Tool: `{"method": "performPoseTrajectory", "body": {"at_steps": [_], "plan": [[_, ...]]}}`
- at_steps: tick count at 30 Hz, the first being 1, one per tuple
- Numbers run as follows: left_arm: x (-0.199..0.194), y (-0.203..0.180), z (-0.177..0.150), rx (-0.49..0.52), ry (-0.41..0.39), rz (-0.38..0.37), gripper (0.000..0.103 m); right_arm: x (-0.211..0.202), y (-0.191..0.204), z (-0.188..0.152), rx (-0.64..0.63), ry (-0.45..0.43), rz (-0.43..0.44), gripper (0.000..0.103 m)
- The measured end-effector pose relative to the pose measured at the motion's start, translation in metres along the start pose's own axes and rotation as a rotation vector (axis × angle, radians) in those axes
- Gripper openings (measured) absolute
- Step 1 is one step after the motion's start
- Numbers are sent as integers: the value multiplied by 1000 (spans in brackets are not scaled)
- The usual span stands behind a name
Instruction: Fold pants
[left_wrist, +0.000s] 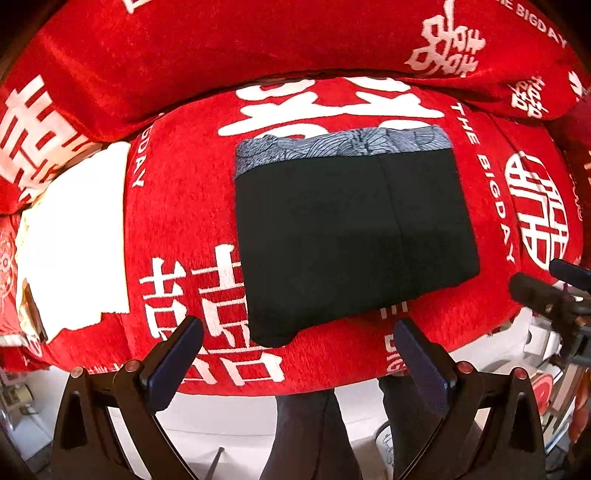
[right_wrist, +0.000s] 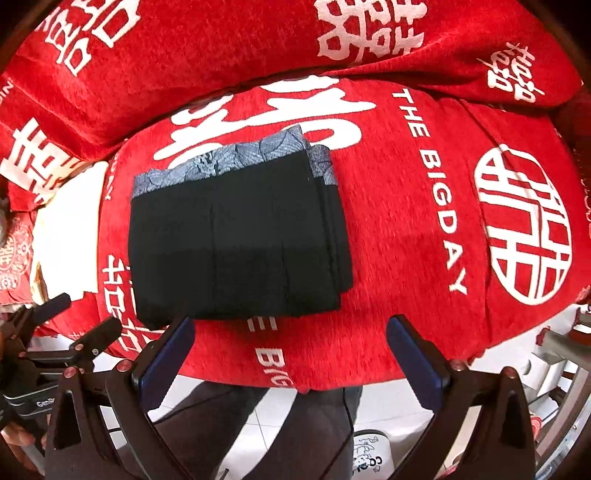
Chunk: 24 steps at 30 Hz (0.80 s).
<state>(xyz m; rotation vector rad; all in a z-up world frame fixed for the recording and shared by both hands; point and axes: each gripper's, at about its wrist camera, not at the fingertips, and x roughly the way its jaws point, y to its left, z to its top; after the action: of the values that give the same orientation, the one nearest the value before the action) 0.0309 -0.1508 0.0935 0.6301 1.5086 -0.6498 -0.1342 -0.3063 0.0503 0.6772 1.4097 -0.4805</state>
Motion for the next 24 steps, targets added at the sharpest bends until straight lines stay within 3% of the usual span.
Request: {"method": "performPoseTrajectory", "body": {"at_steps": [10, 14, 24], "plan": [[-10, -10, 8, 145, -7, -53, 103, -34, 9, -18, 104, -81, -23, 103], [-28, -18, 2, 184, -55, -45, 103, -42, 7, -30, 134, -100, -35, 103], [-46, -30, -17, 76, -106, -9, 103, -63, -4, -43, 65, -160, -65, 103]]}}
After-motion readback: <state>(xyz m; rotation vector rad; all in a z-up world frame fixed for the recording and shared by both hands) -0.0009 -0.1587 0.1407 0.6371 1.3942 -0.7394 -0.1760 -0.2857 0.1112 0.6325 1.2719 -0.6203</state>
